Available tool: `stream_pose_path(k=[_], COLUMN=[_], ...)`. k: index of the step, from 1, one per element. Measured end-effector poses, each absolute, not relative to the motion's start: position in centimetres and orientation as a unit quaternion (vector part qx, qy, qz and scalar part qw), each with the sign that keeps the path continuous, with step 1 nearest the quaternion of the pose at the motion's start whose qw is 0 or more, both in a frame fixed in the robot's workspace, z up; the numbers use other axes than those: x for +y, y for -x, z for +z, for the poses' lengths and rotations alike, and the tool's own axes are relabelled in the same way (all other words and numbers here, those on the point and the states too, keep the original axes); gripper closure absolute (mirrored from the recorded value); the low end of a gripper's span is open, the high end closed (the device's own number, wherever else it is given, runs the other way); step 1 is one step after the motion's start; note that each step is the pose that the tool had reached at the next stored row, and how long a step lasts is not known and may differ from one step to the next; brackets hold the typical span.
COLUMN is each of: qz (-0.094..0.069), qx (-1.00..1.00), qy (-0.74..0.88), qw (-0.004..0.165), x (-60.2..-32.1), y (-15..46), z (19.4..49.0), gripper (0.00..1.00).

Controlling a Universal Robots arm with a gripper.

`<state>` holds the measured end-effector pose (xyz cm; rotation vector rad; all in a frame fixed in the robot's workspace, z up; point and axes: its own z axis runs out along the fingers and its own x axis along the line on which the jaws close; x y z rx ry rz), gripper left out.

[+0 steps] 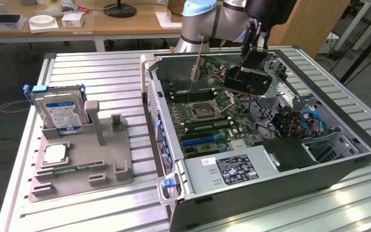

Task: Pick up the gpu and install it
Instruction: 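Insert the gpu into the slot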

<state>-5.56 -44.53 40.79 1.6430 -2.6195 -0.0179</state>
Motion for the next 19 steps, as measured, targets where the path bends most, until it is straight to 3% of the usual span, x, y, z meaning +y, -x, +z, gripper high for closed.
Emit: stream_pose_path(k=[19], qz=[-0.002], qx=[-0.768], qy=[-0.640], qw=[0.025], x=[-44.53], y=[5.36], z=[40.69], gripper=[0.74])
